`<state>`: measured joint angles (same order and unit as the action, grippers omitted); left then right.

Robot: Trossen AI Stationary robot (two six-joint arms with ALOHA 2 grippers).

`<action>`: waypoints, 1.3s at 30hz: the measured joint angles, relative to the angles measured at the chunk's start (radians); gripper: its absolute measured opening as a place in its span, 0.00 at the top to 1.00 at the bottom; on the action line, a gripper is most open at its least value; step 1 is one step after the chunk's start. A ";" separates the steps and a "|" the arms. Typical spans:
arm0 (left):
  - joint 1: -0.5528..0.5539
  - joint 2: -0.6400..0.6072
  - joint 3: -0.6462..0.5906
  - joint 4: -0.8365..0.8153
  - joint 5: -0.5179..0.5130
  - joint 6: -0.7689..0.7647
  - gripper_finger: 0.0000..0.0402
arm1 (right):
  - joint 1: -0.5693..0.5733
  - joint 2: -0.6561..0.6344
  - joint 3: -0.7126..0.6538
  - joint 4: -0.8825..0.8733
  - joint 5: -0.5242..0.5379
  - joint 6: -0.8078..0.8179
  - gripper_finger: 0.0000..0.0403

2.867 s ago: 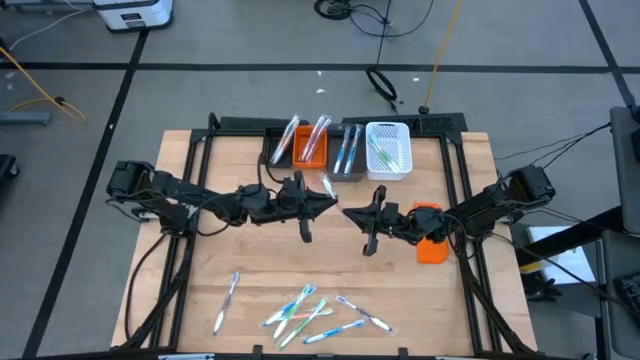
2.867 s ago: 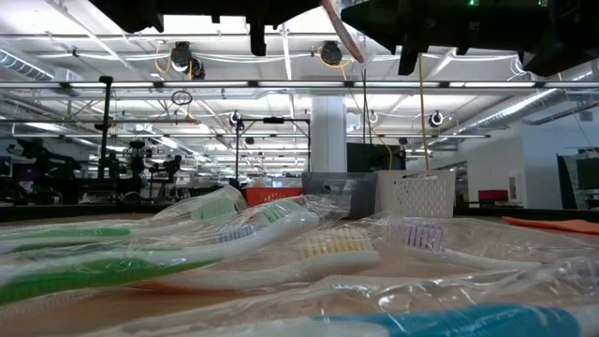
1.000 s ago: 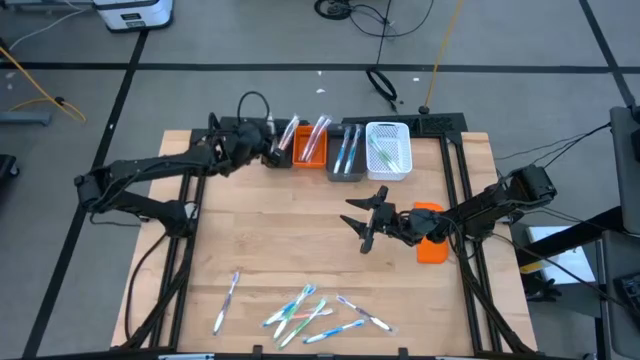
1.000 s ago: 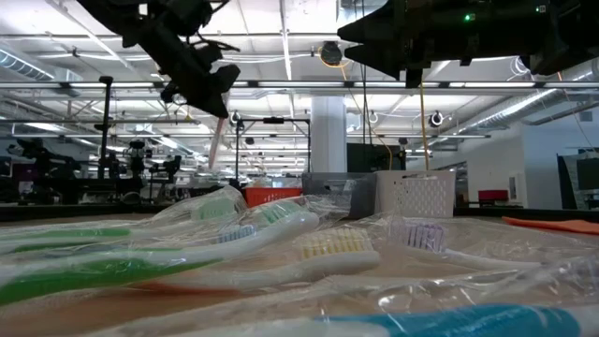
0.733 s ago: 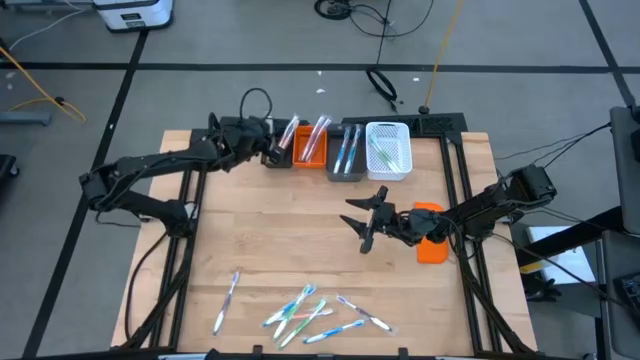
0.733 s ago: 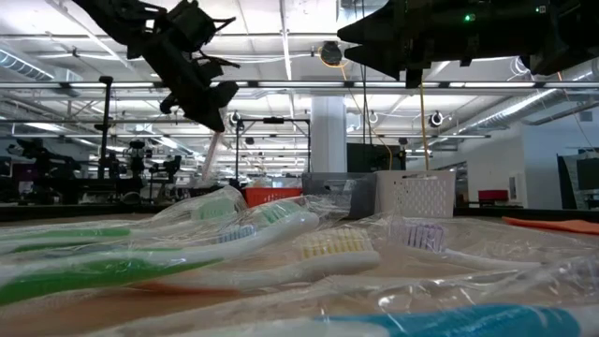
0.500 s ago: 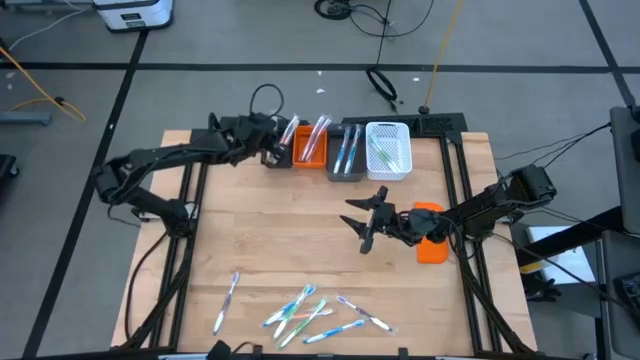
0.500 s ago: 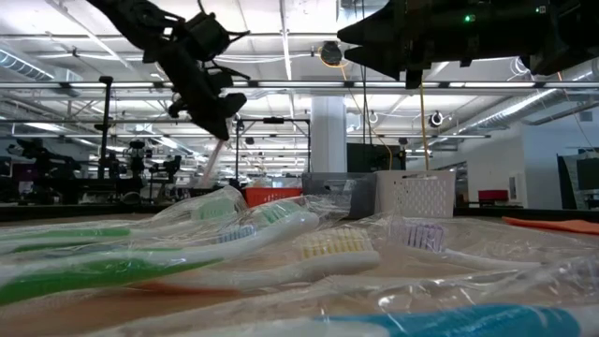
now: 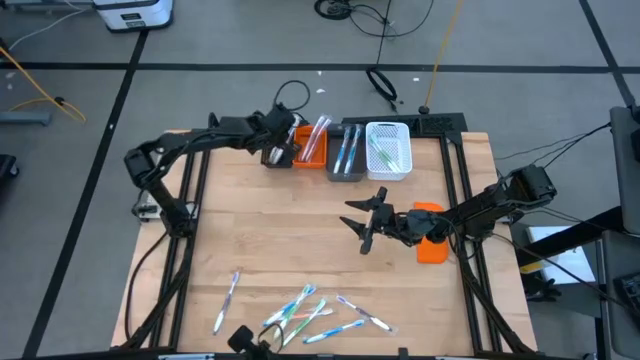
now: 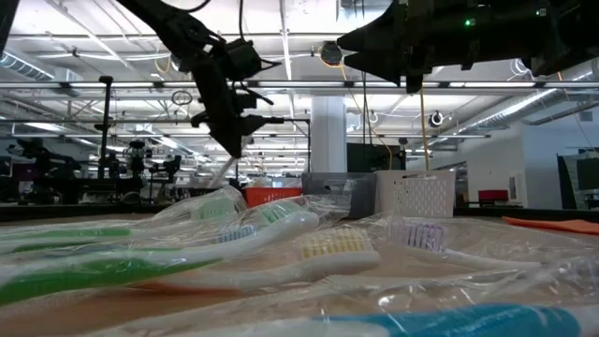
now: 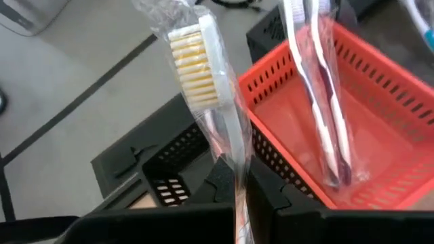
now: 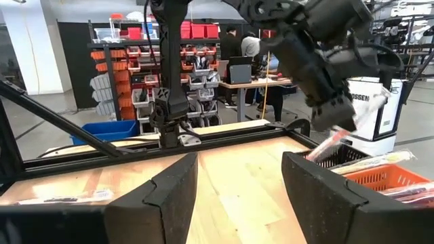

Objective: Pick & Place Toothbrushes
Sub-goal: Put the orange toothbrush into the black bin, then put the purple toothbrush into the orange bin

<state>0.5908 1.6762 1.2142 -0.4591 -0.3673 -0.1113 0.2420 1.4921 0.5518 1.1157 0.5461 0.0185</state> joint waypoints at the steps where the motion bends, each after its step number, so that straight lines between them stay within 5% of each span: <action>1: 0.000 0.012 0.003 -0.006 0.001 -0.002 1.00 | 0.000 0.000 0.000 -0.002 0.000 0.000 0.49; 18: 0.005 0.035 0.004 -0.025 -0.004 -0.017 0.95 | 0.000 0.000 0.000 -0.010 0.002 -0.003 0.50; 30: 0.005 0.035 0.004 -0.017 0.000 -0.029 0.63 | 0.000 0.000 0.000 -0.010 0.002 -0.003 0.50; 39: 0.005 0.034 0.004 -0.016 0.001 -0.028 0.53 | 0.000 0.000 0.000 -0.012 0.003 -0.003 0.50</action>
<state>0.5953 1.7105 1.2186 -0.4749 -0.3664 -0.1392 0.2420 1.4921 0.5518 1.1038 0.5488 0.0151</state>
